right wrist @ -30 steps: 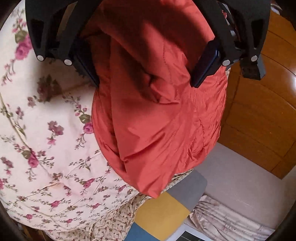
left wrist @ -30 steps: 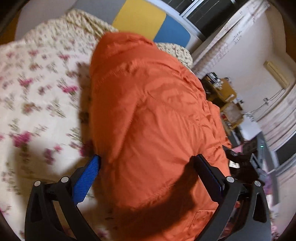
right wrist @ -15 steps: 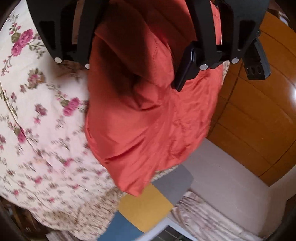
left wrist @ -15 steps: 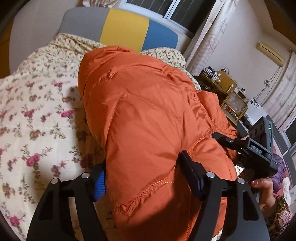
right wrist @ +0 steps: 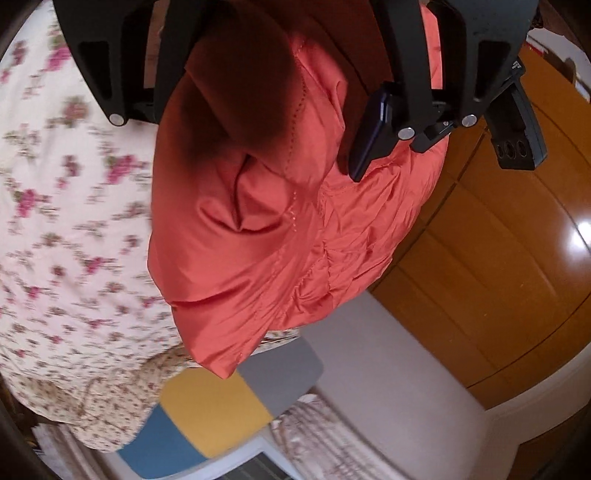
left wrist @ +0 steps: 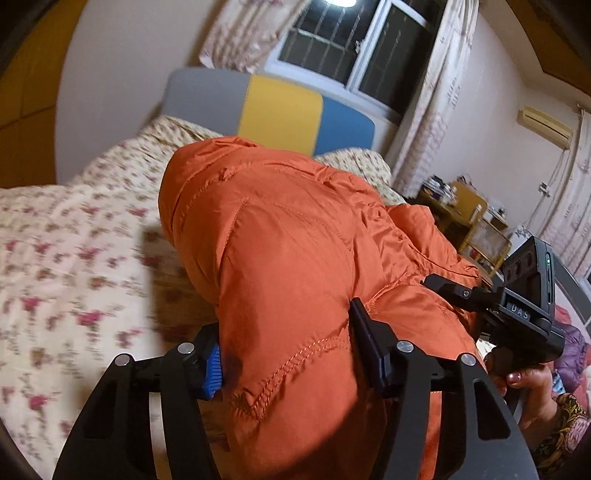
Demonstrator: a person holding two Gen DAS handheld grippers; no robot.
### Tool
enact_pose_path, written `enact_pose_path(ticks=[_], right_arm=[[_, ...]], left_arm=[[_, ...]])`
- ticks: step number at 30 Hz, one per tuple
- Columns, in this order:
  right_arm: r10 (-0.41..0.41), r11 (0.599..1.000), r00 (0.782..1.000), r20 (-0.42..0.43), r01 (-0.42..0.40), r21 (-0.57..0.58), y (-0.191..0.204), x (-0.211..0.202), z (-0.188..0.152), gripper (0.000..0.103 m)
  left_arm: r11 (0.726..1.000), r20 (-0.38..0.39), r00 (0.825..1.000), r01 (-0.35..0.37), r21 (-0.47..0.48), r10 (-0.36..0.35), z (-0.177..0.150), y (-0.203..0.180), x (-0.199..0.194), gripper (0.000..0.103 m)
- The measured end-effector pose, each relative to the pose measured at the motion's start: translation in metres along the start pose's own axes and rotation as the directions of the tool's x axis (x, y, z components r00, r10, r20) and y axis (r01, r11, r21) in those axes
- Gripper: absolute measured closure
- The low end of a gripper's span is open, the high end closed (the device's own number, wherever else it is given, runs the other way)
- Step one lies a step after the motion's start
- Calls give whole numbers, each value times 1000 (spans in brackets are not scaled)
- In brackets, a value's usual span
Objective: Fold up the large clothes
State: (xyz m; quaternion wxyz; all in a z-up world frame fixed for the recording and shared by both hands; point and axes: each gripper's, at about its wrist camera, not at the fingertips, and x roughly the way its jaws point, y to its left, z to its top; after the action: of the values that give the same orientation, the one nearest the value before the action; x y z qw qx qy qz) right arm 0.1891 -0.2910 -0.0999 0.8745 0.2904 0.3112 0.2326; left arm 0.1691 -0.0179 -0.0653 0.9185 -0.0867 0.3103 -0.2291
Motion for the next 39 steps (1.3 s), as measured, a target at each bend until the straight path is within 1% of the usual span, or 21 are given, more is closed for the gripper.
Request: enact_pose_path(ticks=[3,7,11,12,13,14,16,17,18,20,21,24,27,30,32,33,35,36,37,38,39], right_arm=[[39,999,999,-24,-40,-24,24,31,-5,40],[77,995,995,-64,-80,-54,57,75,-16,40],[73,987,992,-104,-87,-136,95,119,-29,40],[66,983,991,-116,-84,-162,105,131,-34,39],[58,981,991,-122,-80,-179,111,138,-39,32],[45,978,991,-128,-69,-197,116,146,-44,29],[1,970,992,-123,-30,-240,125,157,-53,22],[-29,964,993,-112,-2,-267,128,160,-58,20],[-47,960,993,-104,16,-280,129,158,-63,15],[-94,959,990,-103,63,-275,126,155,-66,11],[-102,963,989,-104,72,-261,125,149,-68,10],[-142,975,986,-85,124,-185,115,125,-66,9],[-186,975,983,1,184,-127,104,98,-47,9],[-219,968,972,87,228,-109,113,87,-22,8],[-221,962,970,97,234,-142,130,101,0,10],[-225,958,969,101,239,-158,137,109,7,13],[-238,945,965,111,256,-204,156,136,24,21],[-246,940,963,109,264,-218,159,150,30,28],[-266,931,959,98,282,-230,165,166,35,35],[-288,926,955,73,297,-232,167,181,37,38],[-301,926,952,49,304,-225,163,193,37,43]], left_arm=[[999,38,998,-39,-29,40,1,26,-22,44],[992,56,992,-109,-64,112,-5,63,-47,44],[977,70,982,-166,-132,177,-17,112,-73,44],[974,71,980,-175,-144,187,-21,118,-76,44],[968,70,977,-189,-167,203,-25,131,-79,43],[963,66,975,-198,-182,212,-29,139,-82,41],[949,43,969,-228,-219,243,-40,156,-82,29],[944,43,967,-237,-228,253,-43,158,-83,25],[941,55,962,-248,-231,267,-48,159,-85,22],[934,61,952,-280,-220,300,-53,155,-90,9],[929,57,946,-301,-216,319,-53,152,-92,8],[918,32,942,-318,-235,334,-45,150,-99,6],[901,36,936,-327,-283,351,-33,149,-109,3],[898,72,936,-306,-316,345,-14,149,-114,3],[893,77,926,-331,-305,370,2,143,-110,3],[886,68,915,-363,-288,397,15,140,-102,3],[885,55,911,-382,-267,410,33,137,-89,3],[882,48,905,-399,-251,423,43,136,-79,3],[872,33,892,-433,-229,451,53,135,-68,3],[864,29,881,-456,-213,472,58,136,-60,3],[851,32,863,-491,-187,505,64,137,-49,3]])
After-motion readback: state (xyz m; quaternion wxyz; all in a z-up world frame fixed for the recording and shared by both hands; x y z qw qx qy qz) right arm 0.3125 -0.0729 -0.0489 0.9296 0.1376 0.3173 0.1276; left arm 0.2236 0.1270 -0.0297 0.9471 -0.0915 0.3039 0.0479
